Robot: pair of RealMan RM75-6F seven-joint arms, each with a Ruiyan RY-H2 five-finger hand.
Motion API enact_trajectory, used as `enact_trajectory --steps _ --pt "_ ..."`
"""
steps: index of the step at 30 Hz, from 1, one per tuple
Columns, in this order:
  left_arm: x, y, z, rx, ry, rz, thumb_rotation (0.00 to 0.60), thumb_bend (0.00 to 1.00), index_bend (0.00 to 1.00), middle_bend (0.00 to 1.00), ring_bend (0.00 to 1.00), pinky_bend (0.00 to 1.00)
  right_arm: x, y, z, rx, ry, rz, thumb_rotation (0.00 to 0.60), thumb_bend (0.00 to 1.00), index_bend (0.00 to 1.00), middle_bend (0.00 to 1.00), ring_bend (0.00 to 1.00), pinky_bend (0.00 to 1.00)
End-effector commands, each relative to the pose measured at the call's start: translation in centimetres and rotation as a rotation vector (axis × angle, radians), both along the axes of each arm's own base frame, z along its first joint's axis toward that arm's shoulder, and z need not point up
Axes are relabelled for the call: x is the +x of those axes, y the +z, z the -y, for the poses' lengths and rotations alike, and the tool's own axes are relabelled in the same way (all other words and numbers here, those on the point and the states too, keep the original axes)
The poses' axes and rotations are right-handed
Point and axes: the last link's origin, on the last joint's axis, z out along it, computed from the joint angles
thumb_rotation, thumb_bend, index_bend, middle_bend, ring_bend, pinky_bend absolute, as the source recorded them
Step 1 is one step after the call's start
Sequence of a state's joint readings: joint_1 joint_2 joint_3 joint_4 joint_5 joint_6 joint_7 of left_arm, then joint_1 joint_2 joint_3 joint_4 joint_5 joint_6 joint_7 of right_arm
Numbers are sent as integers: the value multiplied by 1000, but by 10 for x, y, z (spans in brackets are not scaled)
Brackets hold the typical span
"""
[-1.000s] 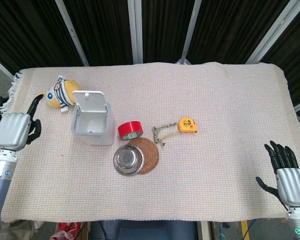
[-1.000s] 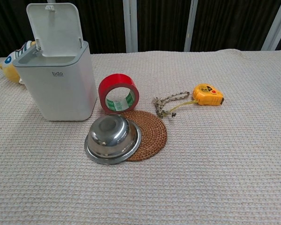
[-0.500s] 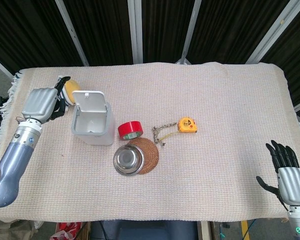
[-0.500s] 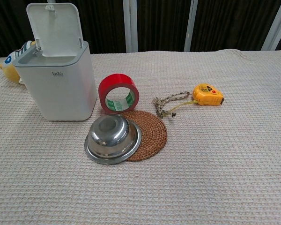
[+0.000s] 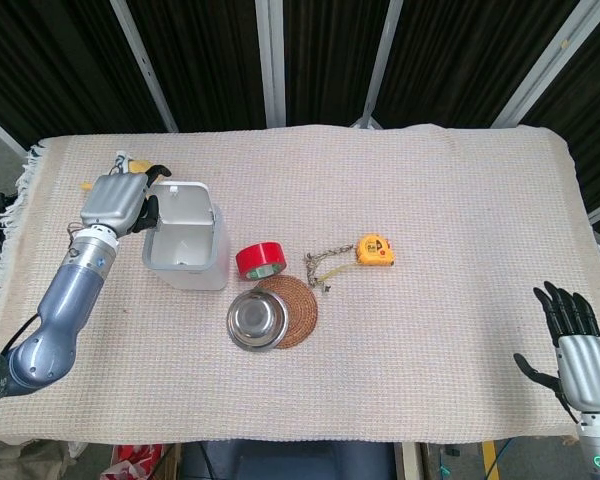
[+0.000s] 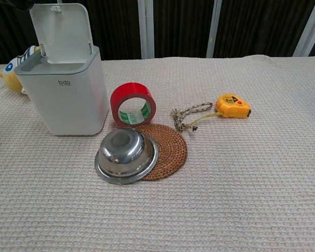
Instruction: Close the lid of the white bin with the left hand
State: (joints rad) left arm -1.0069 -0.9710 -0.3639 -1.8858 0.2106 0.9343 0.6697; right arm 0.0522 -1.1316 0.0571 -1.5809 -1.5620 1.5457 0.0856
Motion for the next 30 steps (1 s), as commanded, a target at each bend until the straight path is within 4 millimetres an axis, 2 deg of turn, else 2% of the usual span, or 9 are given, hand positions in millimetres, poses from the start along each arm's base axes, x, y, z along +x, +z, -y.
enact_trajectory --steps 1,9,22,30 --pt "0 -2 2 -20 8 1 600 733 234 1000 986 938 0 0 0 -1 0 1 600 238 0 0 0 0" --pt "-2 1 19 -81 23 -18 600 734 247 1000 986 938 0 0 -1 0 3 -2 600 238 0 0 0 0" --pt "-11 11 56 -145 2 -56 600 733 251 1000 986 938 1 -1 -2 1 7 -4 600 237 0 0 0 0" --pt "-22 7 76 -209 4 -101 600 733 252 1000 986 938 1 -1 -2 2 3 0 600 238 0 0 0 0"
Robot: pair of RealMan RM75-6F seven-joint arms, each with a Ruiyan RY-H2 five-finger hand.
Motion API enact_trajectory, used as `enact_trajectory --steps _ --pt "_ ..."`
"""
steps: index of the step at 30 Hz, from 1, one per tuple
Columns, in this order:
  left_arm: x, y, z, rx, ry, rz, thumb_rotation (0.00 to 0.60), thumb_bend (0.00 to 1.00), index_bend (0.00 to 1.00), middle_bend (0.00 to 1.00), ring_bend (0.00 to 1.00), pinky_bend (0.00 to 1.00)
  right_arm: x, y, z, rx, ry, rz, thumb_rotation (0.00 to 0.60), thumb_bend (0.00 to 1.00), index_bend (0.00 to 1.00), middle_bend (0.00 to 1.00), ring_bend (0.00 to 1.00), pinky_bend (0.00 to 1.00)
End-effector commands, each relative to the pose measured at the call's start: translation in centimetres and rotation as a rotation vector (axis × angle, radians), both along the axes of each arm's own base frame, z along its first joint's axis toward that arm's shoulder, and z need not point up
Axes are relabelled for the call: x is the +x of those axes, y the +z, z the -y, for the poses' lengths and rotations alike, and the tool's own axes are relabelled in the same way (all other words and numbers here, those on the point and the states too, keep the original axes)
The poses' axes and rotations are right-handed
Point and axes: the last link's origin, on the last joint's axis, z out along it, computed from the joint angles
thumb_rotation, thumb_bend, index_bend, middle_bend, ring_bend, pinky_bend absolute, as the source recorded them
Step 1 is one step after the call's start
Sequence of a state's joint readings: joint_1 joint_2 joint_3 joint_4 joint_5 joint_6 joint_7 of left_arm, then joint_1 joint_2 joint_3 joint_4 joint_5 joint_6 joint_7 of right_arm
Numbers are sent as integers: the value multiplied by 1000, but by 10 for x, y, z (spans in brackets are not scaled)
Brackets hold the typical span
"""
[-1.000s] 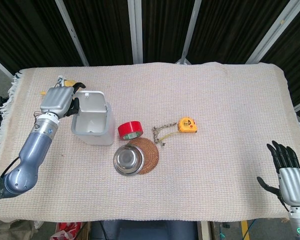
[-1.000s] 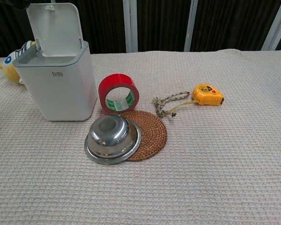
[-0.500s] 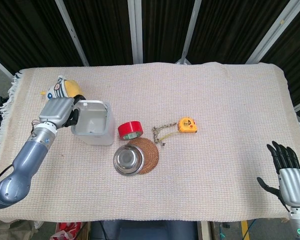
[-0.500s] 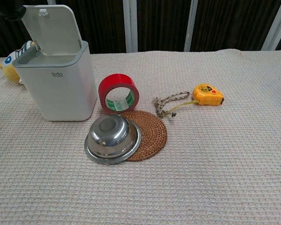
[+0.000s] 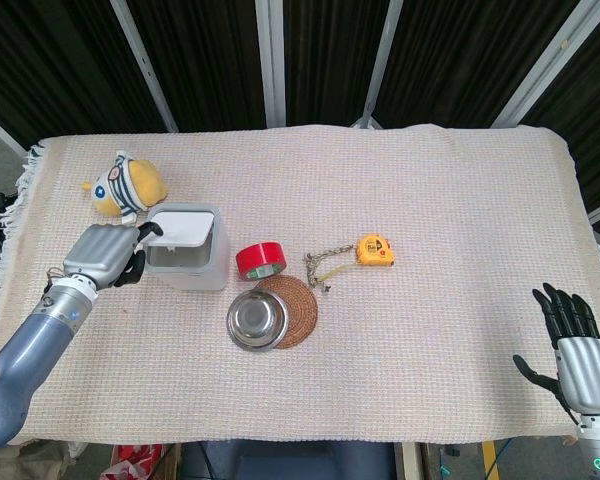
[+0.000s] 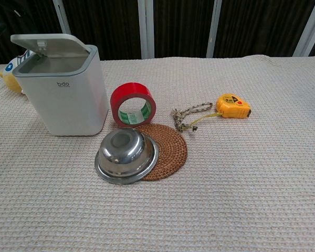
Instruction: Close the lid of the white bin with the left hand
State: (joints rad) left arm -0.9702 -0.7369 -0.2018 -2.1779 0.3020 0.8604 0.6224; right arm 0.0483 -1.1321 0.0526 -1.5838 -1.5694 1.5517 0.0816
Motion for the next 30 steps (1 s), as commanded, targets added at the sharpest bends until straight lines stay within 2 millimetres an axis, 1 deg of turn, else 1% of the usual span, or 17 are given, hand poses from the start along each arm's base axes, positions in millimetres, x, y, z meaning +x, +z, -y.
enact_trajectory --steps 1,5,8,12,21,23,30 --pt "-6 -3 6 -17 4 -11 600 733 252 1000 986 938 0 0 0 1 0 1 600 238 0 0 0 0" --pt "-10 -9 7 -22 2 -12 600 733 252 1000 986 938 1 -1 -1 4 3 0 600 237 0 0 0 0" --pt "-15 -19 7 -27 -13 -23 600 733 252 1000 986 938 1 -1 -1 7 3 1 600 238 0 0 0 0" --pt "-17 -26 6 -26 -18 -24 600 733 253 1000 986 938 1 -1 -1 6 1 2 600 237 0 0 0 0" --pt "-18 -30 3 -9 -33 -27 600 733 253 1000 986 938 1 -1 -1 5 -1 4 600 237 0 0 0 0" --pt "-16 -34 2 -12 -37 -16 600 733 253 1000 986 938 1 -1 -1 4 0 3 600 238 0 0 0 0" --pt "-18 -40 4 -27 -35 -25 600 734 268 1000 986 938 1 0 -1 4 0 6 600 237 0 0 0 0"
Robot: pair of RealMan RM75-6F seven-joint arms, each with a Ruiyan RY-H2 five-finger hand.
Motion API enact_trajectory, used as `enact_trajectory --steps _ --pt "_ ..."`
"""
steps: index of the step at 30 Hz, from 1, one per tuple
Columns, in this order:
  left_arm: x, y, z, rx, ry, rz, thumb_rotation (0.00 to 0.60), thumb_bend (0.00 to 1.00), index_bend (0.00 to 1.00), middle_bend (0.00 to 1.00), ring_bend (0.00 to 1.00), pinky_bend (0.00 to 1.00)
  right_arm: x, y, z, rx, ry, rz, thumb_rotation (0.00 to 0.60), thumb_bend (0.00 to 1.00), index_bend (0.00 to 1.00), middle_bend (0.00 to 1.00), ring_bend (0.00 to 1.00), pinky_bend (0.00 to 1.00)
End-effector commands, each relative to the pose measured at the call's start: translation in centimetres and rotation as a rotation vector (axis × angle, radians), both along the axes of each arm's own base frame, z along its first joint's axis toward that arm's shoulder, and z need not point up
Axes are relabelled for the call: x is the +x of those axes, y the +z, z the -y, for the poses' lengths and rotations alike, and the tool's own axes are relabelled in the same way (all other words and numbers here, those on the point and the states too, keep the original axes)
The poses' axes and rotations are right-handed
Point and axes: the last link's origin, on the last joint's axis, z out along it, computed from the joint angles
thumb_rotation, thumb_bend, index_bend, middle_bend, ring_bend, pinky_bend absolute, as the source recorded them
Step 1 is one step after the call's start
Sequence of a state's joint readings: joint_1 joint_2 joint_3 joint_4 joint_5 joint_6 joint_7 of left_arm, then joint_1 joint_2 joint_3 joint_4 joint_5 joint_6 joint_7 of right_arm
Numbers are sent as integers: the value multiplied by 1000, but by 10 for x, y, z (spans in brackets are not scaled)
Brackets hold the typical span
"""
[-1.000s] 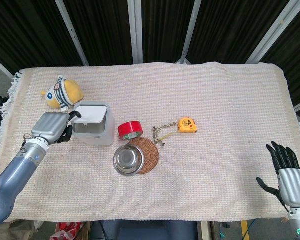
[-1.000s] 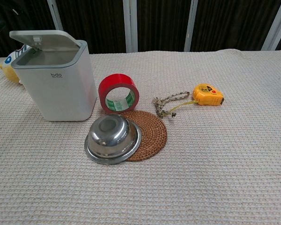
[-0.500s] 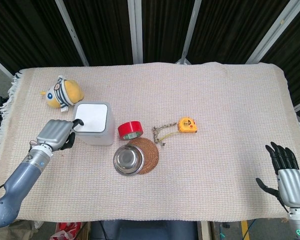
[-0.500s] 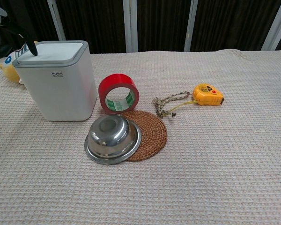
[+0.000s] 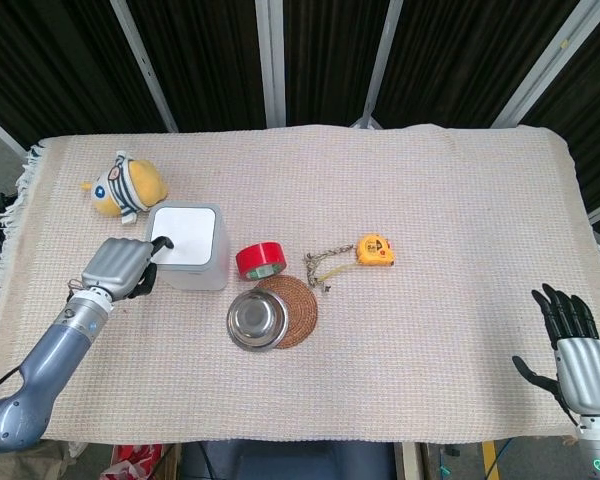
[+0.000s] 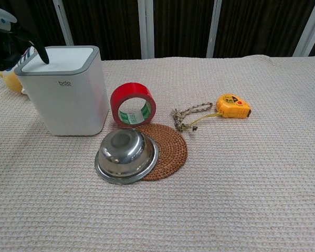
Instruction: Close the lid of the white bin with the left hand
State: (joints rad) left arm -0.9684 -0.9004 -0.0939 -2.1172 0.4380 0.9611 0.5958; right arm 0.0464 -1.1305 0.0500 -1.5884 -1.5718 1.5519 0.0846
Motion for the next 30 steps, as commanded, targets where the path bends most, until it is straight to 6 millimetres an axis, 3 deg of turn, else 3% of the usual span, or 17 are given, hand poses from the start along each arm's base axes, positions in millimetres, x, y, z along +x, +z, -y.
enact_trajectory --steps 1,13,17,20,23,25,26,27,28,30 --pt "-2 -2 1 -9 5 -11 600 733 274 1000 986 938 0 0 0 1 0 1 600 237 0 0 0 0" --pt "-1 -4 1 -6 7 -10 600 733 267 1000 986 938 1 0 0 1 5 3 600 237 0 0 0 0" --pt "15 12 -1 68 -49 60 600 722 235 1000 979 938 0 0 0 0 6 -1 600 238 0 0 0 0" --pt "20 20 2 102 -80 90 600 655 190 967 917 908 0 0 0 -1 7 -3 600 237 0 0 0 0" --pt "19 29 10 135 -111 108 600 507 54 691 667 745 0 1 -1 -1 8 -4 600 237 0 0 0 0" --pt "14 32 19 152 -119 109 600 392 0 382 399 528 0 1 -1 -1 8 -6 600 237 0 0 0 0" --pt "10 34 25 164 -125 108 600 356 0 297 319 453 0 1 -1 -2 9 -8 600 237 0 0 0 0" --pt "1 35 33 183 -132 99 600 300 0 185 213 350 -1 1 -1 -2 10 -12 600 237 0 0 0 0" --pt "-22 36 51 208 -103 62 600 257 0 107 133 274 -2 2 -1 -4 6 -20 600 237 0 0 0 0" --pt "-51 30 78 262 -117 63 600 179 0 5 16 125 -2 3 -1 -10 4 -28 600 238 0 0 0 0"
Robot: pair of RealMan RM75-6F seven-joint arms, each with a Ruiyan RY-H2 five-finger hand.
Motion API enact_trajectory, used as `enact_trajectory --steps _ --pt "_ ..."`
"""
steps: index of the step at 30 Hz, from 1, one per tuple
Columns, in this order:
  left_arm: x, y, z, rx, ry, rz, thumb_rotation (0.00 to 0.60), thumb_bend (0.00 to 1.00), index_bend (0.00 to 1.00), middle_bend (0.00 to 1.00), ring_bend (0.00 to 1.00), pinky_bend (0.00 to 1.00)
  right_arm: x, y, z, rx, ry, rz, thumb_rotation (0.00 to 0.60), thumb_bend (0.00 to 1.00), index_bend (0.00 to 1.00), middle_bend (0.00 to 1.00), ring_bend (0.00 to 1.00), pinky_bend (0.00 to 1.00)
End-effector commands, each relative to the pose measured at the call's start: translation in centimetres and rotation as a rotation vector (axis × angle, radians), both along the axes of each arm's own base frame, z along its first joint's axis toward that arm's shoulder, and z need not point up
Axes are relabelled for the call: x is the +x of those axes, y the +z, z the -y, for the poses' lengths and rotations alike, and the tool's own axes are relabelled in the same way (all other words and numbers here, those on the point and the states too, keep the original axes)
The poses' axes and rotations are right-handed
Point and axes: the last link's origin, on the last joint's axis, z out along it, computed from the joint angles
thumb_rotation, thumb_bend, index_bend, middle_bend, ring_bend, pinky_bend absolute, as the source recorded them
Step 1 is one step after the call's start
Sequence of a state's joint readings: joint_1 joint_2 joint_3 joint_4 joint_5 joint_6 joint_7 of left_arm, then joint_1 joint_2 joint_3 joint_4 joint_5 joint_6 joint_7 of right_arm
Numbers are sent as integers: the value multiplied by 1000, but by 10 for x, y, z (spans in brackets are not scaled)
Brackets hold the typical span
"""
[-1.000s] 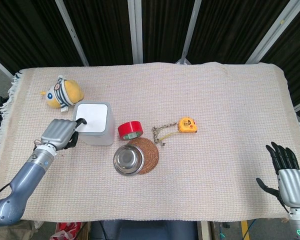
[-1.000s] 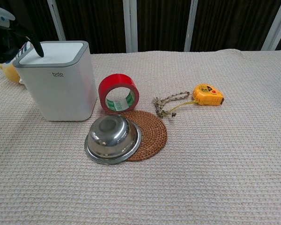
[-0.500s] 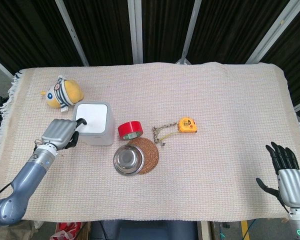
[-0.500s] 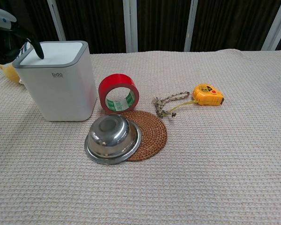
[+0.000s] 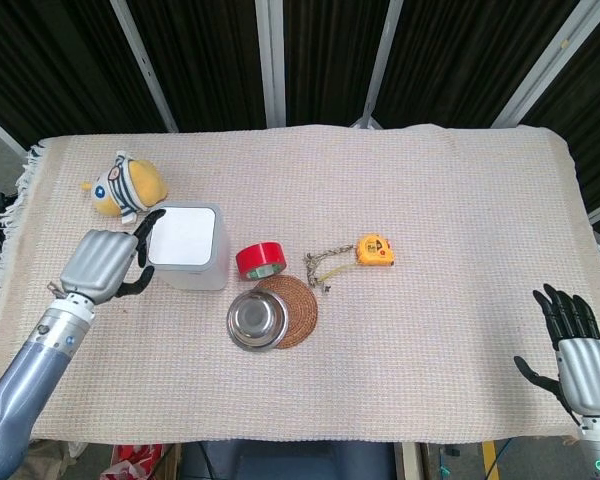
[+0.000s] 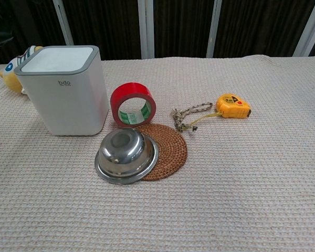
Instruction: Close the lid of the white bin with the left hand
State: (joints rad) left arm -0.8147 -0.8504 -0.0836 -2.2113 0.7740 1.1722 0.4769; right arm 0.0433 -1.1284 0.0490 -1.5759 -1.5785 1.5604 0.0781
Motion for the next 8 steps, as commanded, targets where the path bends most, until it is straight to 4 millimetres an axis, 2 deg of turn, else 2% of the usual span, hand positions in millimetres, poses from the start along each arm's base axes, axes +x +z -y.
enact_trajectory --steps 1,3,6,8 --pt "-72 -5 65 117 31 4 600 163 0 0 2 83 -1 2 0 -12 -1 -12 600 238 0 0 0 0" --pt "-95 -9 83 151 37 12 600 124 0 0 0 11 -1 3 0 -20 -2 -20 600 238 0 0 0 0" --pt "-113 -11 96 186 33 18 600 92 0 0 0 0 -1 3 0 -25 -5 -26 600 238 0 0 0 0" --pt "-139 -12 115 237 48 -1 600 87 0 0 0 0 -1 4 0 -33 -4 -38 600 238 0 0 0 0"
